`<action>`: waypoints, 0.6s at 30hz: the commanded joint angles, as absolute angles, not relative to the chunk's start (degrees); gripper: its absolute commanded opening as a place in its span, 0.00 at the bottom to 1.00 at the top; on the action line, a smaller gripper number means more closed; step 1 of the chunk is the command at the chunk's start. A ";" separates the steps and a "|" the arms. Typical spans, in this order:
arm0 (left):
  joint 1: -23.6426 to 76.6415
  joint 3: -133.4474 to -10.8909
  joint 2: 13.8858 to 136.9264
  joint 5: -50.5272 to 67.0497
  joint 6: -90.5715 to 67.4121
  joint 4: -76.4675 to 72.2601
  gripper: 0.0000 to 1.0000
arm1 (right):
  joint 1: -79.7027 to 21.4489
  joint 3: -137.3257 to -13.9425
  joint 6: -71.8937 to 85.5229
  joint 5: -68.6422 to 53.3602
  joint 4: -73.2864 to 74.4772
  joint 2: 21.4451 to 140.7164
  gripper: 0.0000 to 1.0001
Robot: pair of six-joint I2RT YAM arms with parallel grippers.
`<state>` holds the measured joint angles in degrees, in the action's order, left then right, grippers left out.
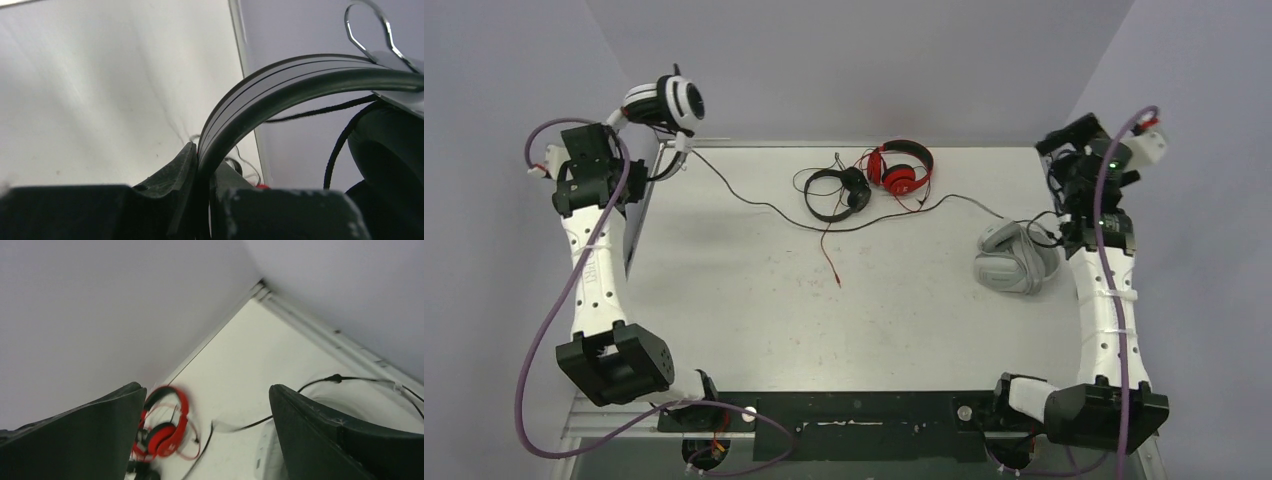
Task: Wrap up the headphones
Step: Wrap the headphones cable around the headphones.
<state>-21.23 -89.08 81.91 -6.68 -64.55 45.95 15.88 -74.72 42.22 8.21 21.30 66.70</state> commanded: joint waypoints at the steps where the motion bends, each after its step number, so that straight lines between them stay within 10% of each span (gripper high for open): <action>1: -14.76 -96.70 80.25 -5.32 -61.88 37.19 0.00 | -1.92 -74.09 34.17 13.50 16.04 67.74 1.00; 18: 17.61 -110.59 83.60 -5.83 -50.01 42.75 0.00 | -28.73 -51.84 12.27 -24.10 -34.40 74.35 1.00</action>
<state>13.15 -107.46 83.18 -6.85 -52.12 45.28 -25.02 -51.27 19.16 -17.91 -19.00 73.80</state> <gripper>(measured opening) 0.077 0.999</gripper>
